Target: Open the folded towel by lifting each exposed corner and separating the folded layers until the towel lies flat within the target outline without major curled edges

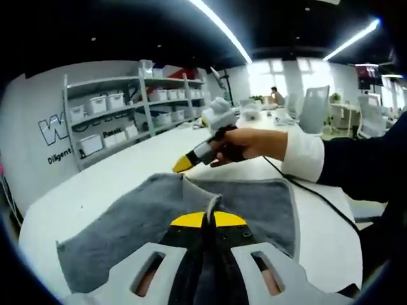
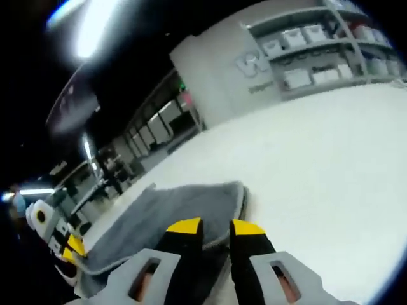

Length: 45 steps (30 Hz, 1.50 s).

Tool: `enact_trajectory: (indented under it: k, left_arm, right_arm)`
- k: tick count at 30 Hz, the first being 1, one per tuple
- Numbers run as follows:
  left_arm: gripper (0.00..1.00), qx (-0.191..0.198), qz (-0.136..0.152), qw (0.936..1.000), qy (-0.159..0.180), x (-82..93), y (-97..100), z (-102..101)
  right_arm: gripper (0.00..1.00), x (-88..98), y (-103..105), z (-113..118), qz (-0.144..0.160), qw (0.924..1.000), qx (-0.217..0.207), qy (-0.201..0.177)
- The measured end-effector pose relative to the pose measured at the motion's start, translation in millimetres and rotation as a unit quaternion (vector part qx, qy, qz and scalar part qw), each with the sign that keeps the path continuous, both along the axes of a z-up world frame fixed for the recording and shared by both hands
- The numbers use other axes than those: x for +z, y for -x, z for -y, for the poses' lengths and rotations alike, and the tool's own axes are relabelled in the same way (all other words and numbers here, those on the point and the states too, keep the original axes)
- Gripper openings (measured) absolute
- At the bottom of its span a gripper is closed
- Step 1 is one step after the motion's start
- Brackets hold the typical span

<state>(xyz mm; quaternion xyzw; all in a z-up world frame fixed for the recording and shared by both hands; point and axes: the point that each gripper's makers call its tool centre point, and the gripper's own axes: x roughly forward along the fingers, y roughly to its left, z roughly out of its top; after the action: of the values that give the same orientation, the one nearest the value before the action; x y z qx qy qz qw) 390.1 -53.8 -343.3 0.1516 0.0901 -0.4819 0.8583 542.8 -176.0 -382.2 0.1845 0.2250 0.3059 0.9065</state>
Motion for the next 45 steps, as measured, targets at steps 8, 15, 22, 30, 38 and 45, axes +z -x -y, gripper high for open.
enact_trajectory:
  k: [8,15,22,30,38,45]
  left_arm:
    - [0.02,-0.038,0.004,0.9991,0.018,7.0,15.4,14.0]
    - [0.02,-0.063,0.032,0.9975,0.006,8.6,30.4,26.7]
    - [0.02,-0.078,0.041,0.9960,-0.011,2.7,39.2,33.9]
    - [0.02,-0.088,0.052,0.9940,-0.038,-4.2,43.6,38.7]
    - [0.02,-0.066,0.043,0.9951,-0.060,-10.8,40.7,32.9]
    - [0.02,-0.044,0.052,0.9962,-0.055,0.3,39.4,20.7]
  right_arm:
    - [0.17,-3.8,4.5,-8.5,-0.023,0.9996,0.009,-0.017]
    - [0.19,-5.5,1.6,-4.4,-0.029,0.9993,-0.008,-0.021]
    - [0.19,-12.4,0.0,-9.5,-0.040,0.9992,-0.001,-0.008]
    - [0.09,-17.2,-0.3,-12.6,-0.042,0.9990,0.014,0.007]
    - [0.00,-15.6,0.5,-13.9,-0.035,0.9990,0.024,0.008]
    - [0.00,-2.6,0.9,-22.5,-0.019,0.9990,0.038,0.010]
